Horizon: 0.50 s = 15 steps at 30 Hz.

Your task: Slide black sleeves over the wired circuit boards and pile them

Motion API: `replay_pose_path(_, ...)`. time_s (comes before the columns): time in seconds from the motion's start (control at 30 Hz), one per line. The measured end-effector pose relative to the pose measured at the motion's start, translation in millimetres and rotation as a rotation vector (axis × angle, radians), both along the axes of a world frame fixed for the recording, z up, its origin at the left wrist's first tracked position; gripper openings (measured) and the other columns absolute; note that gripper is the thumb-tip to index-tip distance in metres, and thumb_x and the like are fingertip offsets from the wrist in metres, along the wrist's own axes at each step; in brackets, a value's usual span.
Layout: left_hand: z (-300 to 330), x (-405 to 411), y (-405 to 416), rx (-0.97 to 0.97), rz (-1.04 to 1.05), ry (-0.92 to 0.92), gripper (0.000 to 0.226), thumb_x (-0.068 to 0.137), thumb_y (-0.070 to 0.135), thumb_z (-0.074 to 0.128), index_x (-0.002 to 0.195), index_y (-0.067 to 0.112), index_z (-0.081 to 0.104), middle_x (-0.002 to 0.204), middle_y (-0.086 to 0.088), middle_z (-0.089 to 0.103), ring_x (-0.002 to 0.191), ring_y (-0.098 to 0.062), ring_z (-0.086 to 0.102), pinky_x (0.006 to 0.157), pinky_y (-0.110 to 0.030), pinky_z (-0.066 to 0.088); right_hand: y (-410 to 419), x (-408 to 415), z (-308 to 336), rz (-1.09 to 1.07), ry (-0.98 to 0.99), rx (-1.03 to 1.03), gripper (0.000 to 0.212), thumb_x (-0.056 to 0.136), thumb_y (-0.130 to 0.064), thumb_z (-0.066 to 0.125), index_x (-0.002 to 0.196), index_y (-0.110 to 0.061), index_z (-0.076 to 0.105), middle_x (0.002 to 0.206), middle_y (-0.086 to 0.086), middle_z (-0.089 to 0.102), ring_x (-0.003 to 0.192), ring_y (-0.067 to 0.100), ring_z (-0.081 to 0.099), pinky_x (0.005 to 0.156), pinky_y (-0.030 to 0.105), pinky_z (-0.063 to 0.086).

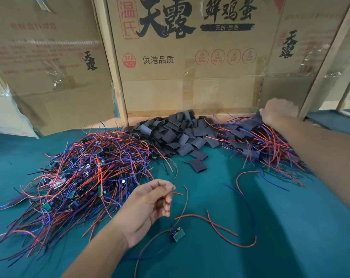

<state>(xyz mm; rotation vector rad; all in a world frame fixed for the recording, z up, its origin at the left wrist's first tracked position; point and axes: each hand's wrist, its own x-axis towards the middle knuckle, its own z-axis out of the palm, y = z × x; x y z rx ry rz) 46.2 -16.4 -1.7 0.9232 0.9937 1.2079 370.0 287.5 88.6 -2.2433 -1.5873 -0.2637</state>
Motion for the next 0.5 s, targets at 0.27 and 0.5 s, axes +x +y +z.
replay_pose_path(0.27,2,9,-2,0.005,0.037,0.04,0.005,0.094,0.004,0.061,0.099,0.005,0.062,0.072,-0.003,0.058,0.058,-0.012,0.051,0.055,-0.022,0.046,-60,-103,27,0.53,-0.118,0.108,0.021,0.093,-0.034,0.055,0.089,-0.019,0.069,0.116,0.015,0.065,0.079,0.026,0.062,0.078,0.039,0.052)
replay_pose_path(0.5,3,7,-4,0.003,0.091,0.096,0.006,0.099,0.007,0.056,0.098,0.005,0.062,0.073,0.0,0.057,0.057,-0.011,0.049,0.057,-0.022,0.044,-168,-231,7,1.208,0.123,-0.101,0.014,0.094,-0.03,0.058,0.09,-0.021,0.069,0.083,-0.003,0.072,0.077,0.019,0.069,0.074,0.036,0.055)
